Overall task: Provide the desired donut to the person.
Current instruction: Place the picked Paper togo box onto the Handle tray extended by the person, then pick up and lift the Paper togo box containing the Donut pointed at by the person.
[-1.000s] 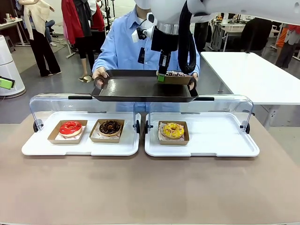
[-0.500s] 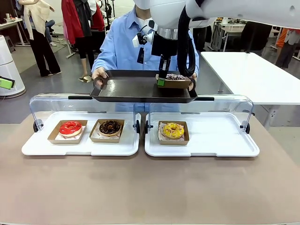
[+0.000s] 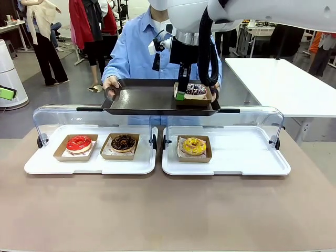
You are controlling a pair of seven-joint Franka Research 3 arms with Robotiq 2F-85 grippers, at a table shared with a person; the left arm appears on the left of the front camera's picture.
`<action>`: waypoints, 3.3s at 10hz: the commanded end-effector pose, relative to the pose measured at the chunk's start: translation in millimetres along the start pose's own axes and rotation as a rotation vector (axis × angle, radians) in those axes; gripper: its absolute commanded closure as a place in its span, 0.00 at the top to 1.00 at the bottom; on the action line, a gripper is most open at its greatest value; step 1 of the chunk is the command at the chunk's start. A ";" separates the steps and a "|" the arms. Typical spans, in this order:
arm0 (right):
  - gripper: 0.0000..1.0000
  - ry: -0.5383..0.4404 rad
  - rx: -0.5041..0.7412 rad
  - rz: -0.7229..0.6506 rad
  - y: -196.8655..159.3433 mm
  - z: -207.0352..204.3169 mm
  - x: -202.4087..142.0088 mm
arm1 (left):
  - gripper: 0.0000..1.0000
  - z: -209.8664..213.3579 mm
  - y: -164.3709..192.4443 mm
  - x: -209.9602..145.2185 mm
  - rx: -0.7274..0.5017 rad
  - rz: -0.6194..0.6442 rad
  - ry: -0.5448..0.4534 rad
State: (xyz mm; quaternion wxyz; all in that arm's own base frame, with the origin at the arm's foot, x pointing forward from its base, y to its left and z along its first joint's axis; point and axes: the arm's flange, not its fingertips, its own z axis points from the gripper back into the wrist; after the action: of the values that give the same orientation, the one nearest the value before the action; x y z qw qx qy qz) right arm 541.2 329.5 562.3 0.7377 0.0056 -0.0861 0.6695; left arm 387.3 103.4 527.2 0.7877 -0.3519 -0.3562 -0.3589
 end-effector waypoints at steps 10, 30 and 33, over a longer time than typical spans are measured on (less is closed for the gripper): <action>1.00 0.014 0.004 0.080 97.9 48.1 -69.9 | 1.00 0.8 -1.3 2.1 0.001 0.018 -0.003; 1.00 0.005 0.036 -0.094 173.4 72.3 -299.9 | 1.00 0.8 -1.3 2.1 0.001 0.018 -0.003; 1.00 0.005 0.036 -0.094 173.4 72.3 -299.9 | 1.00 0.8 -1.3 2.1 0.001 0.018 -0.003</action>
State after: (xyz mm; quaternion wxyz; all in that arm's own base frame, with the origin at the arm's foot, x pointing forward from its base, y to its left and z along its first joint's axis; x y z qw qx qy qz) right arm 335.7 41.7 573.0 0.7671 0.0219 -0.0729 0.6370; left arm 387.5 103.6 527.2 0.7883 -0.3513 -0.3559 -0.3585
